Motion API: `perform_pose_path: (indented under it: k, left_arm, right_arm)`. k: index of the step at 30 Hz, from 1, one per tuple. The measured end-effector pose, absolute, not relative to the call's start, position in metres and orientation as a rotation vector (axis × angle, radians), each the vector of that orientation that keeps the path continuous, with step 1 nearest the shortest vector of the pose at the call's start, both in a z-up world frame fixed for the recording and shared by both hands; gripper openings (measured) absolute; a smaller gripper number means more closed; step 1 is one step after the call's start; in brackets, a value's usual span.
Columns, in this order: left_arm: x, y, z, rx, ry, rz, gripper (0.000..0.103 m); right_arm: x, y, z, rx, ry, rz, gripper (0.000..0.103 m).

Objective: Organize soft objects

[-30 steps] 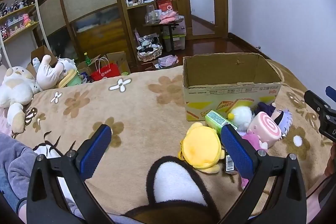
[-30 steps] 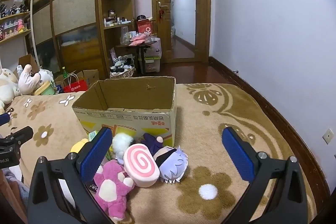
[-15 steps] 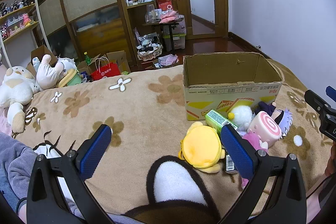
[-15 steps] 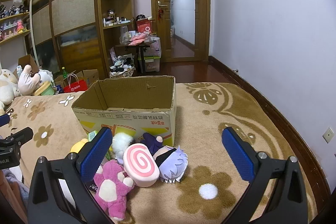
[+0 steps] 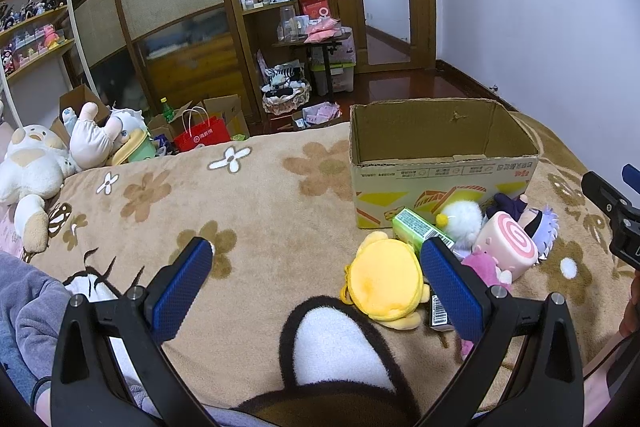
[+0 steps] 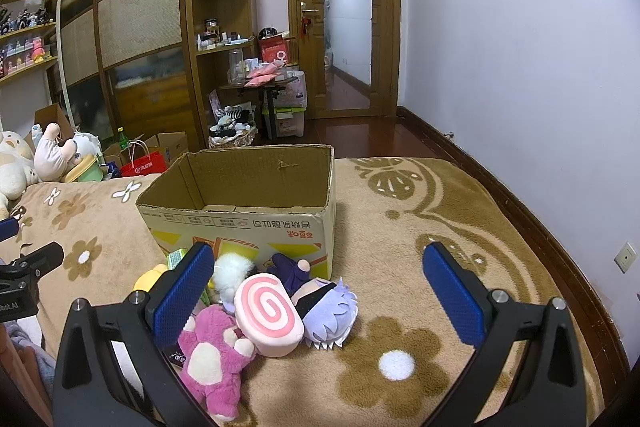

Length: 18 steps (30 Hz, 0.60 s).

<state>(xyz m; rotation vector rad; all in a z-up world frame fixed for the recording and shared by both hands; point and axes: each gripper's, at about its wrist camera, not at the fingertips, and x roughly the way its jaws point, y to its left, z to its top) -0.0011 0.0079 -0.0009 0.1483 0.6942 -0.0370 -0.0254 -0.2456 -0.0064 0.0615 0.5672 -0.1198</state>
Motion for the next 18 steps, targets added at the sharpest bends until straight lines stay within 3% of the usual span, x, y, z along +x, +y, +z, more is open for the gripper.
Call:
perform_pose_path:
  k: [18]
  left_arm:
    - [0.0034,0.0071,-0.0023,0.138,0.711,-0.026,0.103]
  right_arm:
    - [-0.0245,-0.2467,-0.0077,0.064,0.568,-0.121,0.103]
